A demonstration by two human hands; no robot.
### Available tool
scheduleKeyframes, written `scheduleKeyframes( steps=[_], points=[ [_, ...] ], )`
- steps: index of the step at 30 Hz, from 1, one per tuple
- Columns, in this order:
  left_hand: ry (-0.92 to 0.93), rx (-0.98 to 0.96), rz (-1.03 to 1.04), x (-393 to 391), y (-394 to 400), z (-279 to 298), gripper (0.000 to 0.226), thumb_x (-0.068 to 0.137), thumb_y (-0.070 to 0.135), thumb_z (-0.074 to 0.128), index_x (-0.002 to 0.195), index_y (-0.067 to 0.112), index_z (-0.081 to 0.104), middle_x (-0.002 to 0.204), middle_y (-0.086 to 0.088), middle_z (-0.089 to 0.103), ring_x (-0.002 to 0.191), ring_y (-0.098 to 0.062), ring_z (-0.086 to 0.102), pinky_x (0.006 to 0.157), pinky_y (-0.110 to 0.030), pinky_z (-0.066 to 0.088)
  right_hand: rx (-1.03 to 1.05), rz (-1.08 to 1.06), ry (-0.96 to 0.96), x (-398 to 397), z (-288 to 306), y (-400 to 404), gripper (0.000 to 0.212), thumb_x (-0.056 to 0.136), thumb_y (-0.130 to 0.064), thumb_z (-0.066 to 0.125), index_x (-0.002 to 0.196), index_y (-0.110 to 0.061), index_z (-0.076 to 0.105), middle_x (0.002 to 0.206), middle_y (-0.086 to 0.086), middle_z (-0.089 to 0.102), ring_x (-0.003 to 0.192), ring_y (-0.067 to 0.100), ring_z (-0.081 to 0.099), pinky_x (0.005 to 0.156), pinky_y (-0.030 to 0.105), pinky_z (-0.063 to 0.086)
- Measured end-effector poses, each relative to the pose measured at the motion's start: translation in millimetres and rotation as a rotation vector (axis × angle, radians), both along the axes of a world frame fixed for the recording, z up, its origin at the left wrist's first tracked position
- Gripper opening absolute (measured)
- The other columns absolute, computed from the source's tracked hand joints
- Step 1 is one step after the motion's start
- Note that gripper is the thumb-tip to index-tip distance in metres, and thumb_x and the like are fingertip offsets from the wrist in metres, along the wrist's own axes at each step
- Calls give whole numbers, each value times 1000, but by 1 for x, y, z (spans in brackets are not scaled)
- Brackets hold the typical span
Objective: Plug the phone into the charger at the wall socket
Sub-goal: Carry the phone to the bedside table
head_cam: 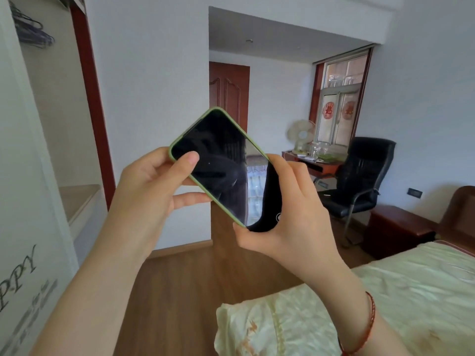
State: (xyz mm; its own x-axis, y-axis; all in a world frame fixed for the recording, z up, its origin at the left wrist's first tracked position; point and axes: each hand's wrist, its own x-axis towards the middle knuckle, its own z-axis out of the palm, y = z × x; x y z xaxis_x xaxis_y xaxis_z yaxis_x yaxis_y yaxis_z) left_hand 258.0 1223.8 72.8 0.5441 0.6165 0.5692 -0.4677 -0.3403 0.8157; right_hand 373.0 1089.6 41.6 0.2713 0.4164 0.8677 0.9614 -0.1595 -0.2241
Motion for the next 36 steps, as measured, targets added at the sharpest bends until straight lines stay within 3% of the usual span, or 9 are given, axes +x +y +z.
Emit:
scheduleKeyframes(
  steps=[3, 11, 15, 21, 30, 33, 36],
  points=[
    [-6, -9, 2, 45, 60, -4, 7, 82, 23, 60, 83, 22, 67, 86, 4, 75, 83, -14, 72, 58, -29, 58, 2, -5, 10, 41, -4, 56, 88, 53, -41, 74, 129, -23, 36, 110, -11, 41, 102, 10, 47, 64, 33, 53],
    [-33, 24, -71, 180, 194, 18, 8, 80, 20, 62, 82, 17, 69, 87, -8, 73, 79, -19, 72, 56, -27, 57, 47, -54, 23, 170, 13, 186, 88, 50, -40, 73, 128, -30, 34, 106, -21, 33, 98, 1, 43, 60, 21, 45],
    [-20, 35, -136, 234, 239, 25, 24, 66, 32, 64, 85, 18, 69, 86, -3, 75, 81, -18, 72, 58, -30, 58, 34, -113, 12, 218, 19, 225, 88, 52, -41, 75, 128, -27, 33, 105, -21, 32, 91, -4, 36, 59, 12, 39],
    [-25, 9, -245, 303, 295, 21, 30, 64, 33, 63, 89, 18, 69, 87, 1, 76, 82, -17, 72, 60, -33, 59, 1, -206, -4, 272, 19, 270, 85, 54, -43, 74, 128, -23, 37, 105, -19, 32, 95, -1, 40, 62, 9, 40],
    [-32, 8, -401, 415, 399, 7, 14, 72, 28, 64, 82, 21, 72, 98, -18, 69, 87, -24, 70, 62, -36, 59, -1, -383, 18, 351, 7, 360, 87, 54, -45, 72, 130, -22, 36, 114, -9, 43, 104, 13, 50, 65, 35, 56],
    [-22, 17, -471, 459, 439, 11, 22, 65, 32, 64, 82, 19, 72, 92, -12, 73, 86, -24, 71, 63, -37, 59, 15, -444, 39, 384, 8, 399, 88, 54, -47, 71, 131, -24, 35, 111, -16, 37, 107, 13, 49, 67, 37, 56],
    [-13, 26, -523, 504, 475, 18, 27, 64, 33, 65, 85, 17, 72, 97, -18, 71, 88, -27, 70, 66, -39, 59, 42, -509, 46, 418, 13, 435, 86, 54, -52, 65, 131, -26, 34, 107, -23, 31, 106, 10, 50, 67, 35, 55]
  ],
)
